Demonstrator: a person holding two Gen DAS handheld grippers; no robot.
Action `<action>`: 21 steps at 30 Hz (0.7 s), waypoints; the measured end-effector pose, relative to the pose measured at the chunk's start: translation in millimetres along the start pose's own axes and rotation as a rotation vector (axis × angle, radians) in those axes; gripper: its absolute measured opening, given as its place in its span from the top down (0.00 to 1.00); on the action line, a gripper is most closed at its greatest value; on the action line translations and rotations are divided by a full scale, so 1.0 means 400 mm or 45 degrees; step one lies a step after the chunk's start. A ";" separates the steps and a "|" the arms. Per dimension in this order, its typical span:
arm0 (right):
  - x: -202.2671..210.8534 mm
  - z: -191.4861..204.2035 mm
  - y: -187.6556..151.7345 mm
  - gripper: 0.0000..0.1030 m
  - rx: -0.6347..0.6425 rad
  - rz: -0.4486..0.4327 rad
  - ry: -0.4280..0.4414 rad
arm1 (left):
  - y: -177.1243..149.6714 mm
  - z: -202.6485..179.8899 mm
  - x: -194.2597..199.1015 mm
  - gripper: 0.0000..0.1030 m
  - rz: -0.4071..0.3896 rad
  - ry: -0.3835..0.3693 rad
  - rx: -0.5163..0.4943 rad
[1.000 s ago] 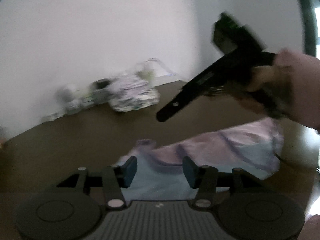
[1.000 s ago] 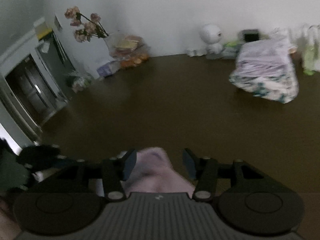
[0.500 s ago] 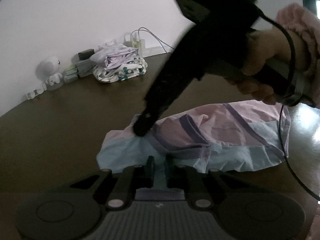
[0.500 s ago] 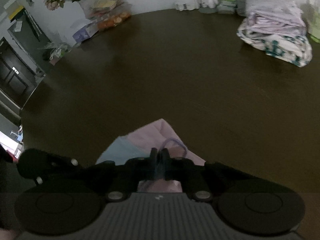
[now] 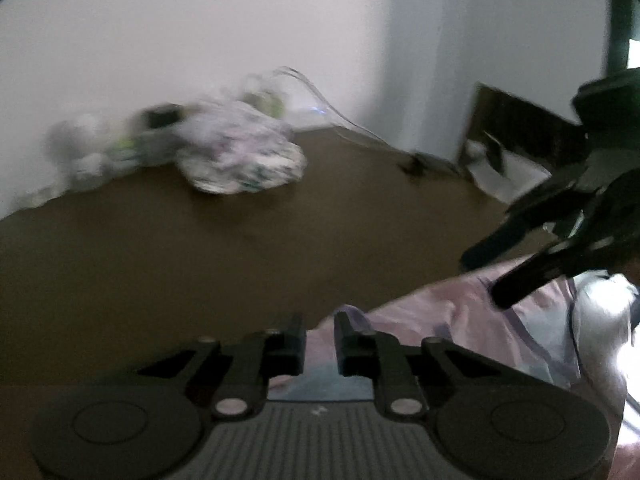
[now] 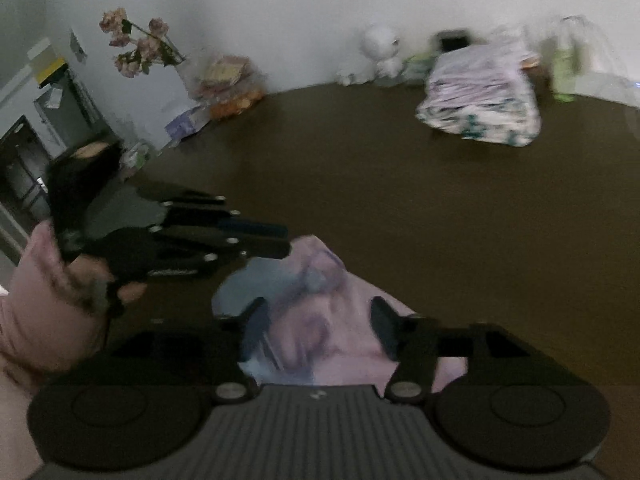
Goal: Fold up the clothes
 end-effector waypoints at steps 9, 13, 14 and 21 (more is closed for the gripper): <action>0.113 -0.054 -0.228 0.21 -0.071 -0.089 -0.274 | -0.030 -0.041 -0.104 0.83 0.081 0.044 -0.088; 0.119 -0.099 -0.301 0.18 -0.158 -0.121 -0.394 | -0.042 -0.054 -0.097 0.83 0.095 0.118 -0.086; 0.118 -0.112 -0.311 0.18 -0.183 -0.135 -0.398 | -0.045 -0.056 -0.094 0.83 0.095 0.143 -0.074; 0.115 -0.193 -0.327 0.18 -0.307 -0.233 -0.363 | -0.078 -0.070 -0.060 0.83 0.097 0.315 0.075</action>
Point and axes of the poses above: each gripper's, at about its wrist camera, not at the fingertips, and x roughly against the way its jaws point, z to its left, y to its top, the point moved 9 cm from there along -x, roughly the way its jaws point, and after that the axes turned 8 degrees about z, right-handed, at the moved point
